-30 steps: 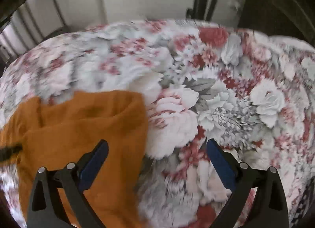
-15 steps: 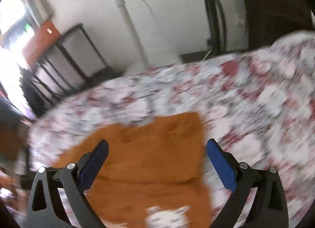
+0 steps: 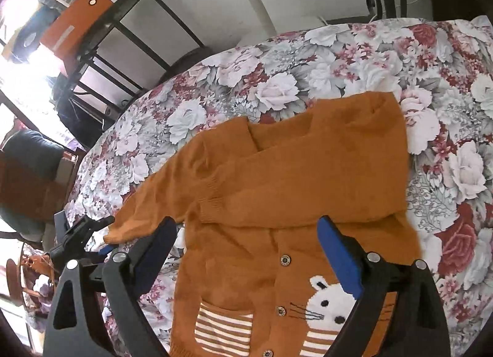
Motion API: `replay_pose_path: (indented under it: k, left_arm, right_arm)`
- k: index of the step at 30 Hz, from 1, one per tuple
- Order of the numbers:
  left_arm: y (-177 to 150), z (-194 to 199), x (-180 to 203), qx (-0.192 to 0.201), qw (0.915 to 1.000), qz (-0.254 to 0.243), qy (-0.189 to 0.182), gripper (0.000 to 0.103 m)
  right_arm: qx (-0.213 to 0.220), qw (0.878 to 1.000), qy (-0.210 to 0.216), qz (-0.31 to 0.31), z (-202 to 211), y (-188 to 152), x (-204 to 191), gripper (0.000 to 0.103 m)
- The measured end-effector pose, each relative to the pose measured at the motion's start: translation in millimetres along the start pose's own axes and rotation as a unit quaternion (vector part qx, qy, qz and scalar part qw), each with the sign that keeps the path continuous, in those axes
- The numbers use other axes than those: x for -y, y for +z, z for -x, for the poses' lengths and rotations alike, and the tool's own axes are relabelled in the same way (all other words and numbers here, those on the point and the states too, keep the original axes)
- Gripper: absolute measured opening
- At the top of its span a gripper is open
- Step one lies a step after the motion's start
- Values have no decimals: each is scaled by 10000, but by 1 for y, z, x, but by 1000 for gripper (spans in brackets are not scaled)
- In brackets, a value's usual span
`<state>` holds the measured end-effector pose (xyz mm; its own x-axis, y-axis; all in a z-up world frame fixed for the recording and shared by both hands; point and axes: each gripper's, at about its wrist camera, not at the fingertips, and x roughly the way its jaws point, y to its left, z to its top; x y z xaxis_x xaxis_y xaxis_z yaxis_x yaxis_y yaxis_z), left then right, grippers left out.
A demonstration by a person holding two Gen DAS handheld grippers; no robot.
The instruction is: Fold small clothes
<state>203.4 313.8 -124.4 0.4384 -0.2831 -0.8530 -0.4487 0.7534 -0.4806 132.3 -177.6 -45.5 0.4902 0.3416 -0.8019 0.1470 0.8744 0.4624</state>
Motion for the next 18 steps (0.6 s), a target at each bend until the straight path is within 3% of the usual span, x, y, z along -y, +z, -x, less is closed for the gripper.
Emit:
replay_pose_path:
  k: [3,6,11,13,15,18]
  left_arm:
    - [3,-2,-8,-27,9998,187,14,74]
    - [3,0,-11,51,9996,203,193,61]
    - [2,2,-5,15,9994,83,330,17]
    - [1,0,3,-2,9992,-59,390,10]
    - [-4,5,19,175,9966,-411,694,9]
    - [-13,16,49,416,9914,-960,783,9]
  right_arm:
    - [19,10000,-29,-59,-2,1,6,93]
    - [42,9999,-41,-157,-5,2,12,93]
    - [-44,9993,-130,-354,-9,2,20,93]
    - [-49,9990,-82,-427,-9,3,22,93]
    - [-44,9991,-52,-427,-9,3,22,93]
    - [-75,9989,74,-447,-10,3,21,93]
